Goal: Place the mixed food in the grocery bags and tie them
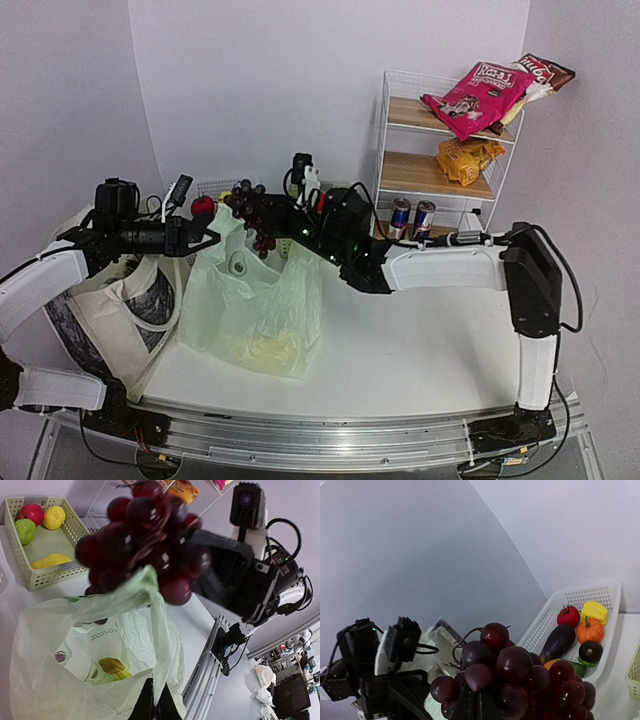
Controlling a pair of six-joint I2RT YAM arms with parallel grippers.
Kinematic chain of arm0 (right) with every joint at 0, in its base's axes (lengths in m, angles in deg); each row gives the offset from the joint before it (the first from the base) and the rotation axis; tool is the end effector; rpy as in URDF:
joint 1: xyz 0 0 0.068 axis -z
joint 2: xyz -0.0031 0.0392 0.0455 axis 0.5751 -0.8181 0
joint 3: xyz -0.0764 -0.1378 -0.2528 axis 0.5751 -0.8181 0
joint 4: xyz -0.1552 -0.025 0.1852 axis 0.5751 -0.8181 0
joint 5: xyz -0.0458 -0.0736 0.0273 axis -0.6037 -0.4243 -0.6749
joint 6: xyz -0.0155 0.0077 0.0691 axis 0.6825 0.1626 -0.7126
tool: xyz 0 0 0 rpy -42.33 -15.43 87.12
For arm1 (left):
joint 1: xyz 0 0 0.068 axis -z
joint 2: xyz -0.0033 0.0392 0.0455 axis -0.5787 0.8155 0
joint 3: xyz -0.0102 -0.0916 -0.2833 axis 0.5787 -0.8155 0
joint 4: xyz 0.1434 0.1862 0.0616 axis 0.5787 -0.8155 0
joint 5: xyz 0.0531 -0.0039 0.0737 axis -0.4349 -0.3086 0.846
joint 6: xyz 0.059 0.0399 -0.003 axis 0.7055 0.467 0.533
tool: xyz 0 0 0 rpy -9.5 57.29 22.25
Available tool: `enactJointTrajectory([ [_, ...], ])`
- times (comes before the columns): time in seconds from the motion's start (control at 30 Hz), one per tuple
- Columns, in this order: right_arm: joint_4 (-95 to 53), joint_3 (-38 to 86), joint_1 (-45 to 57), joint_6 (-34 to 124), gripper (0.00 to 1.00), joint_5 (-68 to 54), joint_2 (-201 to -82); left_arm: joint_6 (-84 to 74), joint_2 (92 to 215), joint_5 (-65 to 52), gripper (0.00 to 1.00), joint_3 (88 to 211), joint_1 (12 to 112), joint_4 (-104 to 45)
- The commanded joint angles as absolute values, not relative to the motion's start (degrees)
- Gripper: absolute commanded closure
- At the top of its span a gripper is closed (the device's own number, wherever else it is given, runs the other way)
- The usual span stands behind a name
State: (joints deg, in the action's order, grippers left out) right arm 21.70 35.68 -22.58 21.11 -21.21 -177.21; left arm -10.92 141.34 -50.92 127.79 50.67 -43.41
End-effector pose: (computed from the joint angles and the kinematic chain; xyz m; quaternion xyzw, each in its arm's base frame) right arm 0.2749 0.4228 0.3446 -0.1044 0.6168 0.5195 0.5820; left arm 0.2032 -0.1038 0.3343 0.2209 0.7606 -0.4953 0.3568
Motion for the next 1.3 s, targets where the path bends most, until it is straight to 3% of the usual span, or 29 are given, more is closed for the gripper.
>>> enactJointTrajectory([
  [0.0,29.00,34.61,-25.27,17.57,1.00,-23.69,-177.99,-14.73,140.88,-51.35,1.00,127.97,50.24,-38.61],
  [0.23,27.00,26.80,-27.57,15.12,1.00,-25.17,-170.53,-14.67,141.29,-48.31,1.00,127.74,49.79,-35.52],
  [0.43,12.40,27.09,-29.07,12.79,1.00,-24.62,-165.77,-6.77,141.01,-48.08,1.00,128.44,49.79,-35.83],
  [0.73,-11.45,35.64,-29.11,9.45,1.00,-16.39,-171.19,-4.05,138.79,-56.40,1.00,128.61,49.88,-36.01],
  [1.03,-28.96,46.21,-29.15,19.31,1.00,-1.00,-176.67,-3.83,137.66,-57.07,1.00,128.95,49.91,-36.66],
  [1.2,-37.04,46.08,-29.18,24.86,1.00,-0.27,-176.55,-1.85,137.43,-57.25,1.00,129.47,49.88,-37.50],
  [1.27,-37.62,46.32,-29.14,25.73,0.92,-2.62,-176.58,-0.76,136.87,-57.17,1.00,129.18,49.87,-39.08],
])
